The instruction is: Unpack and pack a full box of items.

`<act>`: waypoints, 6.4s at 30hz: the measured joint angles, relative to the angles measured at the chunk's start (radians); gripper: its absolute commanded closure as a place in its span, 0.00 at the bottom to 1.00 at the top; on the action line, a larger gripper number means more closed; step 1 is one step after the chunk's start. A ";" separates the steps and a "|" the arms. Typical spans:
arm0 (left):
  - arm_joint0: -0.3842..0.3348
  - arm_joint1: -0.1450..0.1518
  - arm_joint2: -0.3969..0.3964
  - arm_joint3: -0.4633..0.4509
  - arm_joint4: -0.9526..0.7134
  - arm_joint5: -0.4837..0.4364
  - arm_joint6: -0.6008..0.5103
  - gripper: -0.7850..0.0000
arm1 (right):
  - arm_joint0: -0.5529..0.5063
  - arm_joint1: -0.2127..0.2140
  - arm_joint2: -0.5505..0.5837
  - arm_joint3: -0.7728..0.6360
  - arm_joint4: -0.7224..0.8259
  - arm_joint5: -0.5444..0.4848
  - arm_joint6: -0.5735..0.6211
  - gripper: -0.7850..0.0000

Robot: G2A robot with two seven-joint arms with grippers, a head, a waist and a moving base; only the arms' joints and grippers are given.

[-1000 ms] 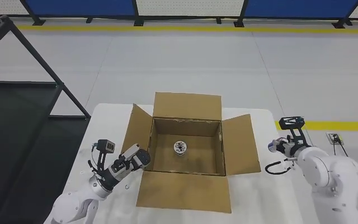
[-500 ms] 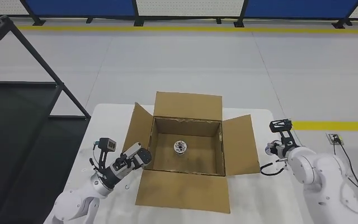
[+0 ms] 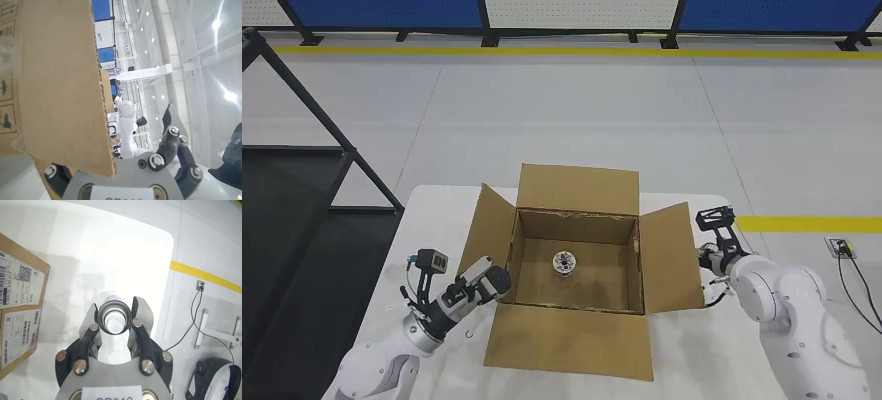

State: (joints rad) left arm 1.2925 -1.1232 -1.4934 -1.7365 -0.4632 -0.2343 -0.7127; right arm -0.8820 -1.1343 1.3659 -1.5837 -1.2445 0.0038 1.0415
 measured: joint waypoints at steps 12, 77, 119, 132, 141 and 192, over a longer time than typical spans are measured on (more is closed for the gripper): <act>0.028 0.001 -0.014 -0.006 -0.010 -0.022 0.005 0.00 | 0.057 -0.021 -0.094 0.044 0.033 -0.002 -0.017 1.00; 0.085 0.007 -0.058 -0.015 -0.034 -0.053 0.003 0.00 | 0.088 -0.055 -0.069 0.108 -0.049 0.200 -0.086 1.00; 0.037 0.008 -0.031 -0.011 -0.008 -0.001 0.009 0.00 | 0.154 -0.067 -0.063 0.283 -0.097 0.111 -0.016 0.00; 0.033 0.009 -0.035 0.003 -0.014 -0.002 0.006 0.00 | 0.060 -0.065 0.033 0.036 -0.009 0.193 -0.129 0.00; 0.041 0.009 -0.040 0.017 -0.030 -0.019 0.008 0.00 | -0.149 -0.062 0.036 -0.428 0.099 0.084 -0.209 0.00; 0.050 0.008 -0.043 0.041 -0.058 -0.055 -0.004 0.00 | -0.212 -0.087 -0.181 -0.602 -0.141 -0.049 -0.074 0.00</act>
State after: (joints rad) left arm 1.3422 -1.1156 -1.5366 -1.6959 -0.5212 -0.2892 -0.7167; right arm -1.0938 -1.2216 1.1845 -2.1856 -1.3858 -0.0451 0.9677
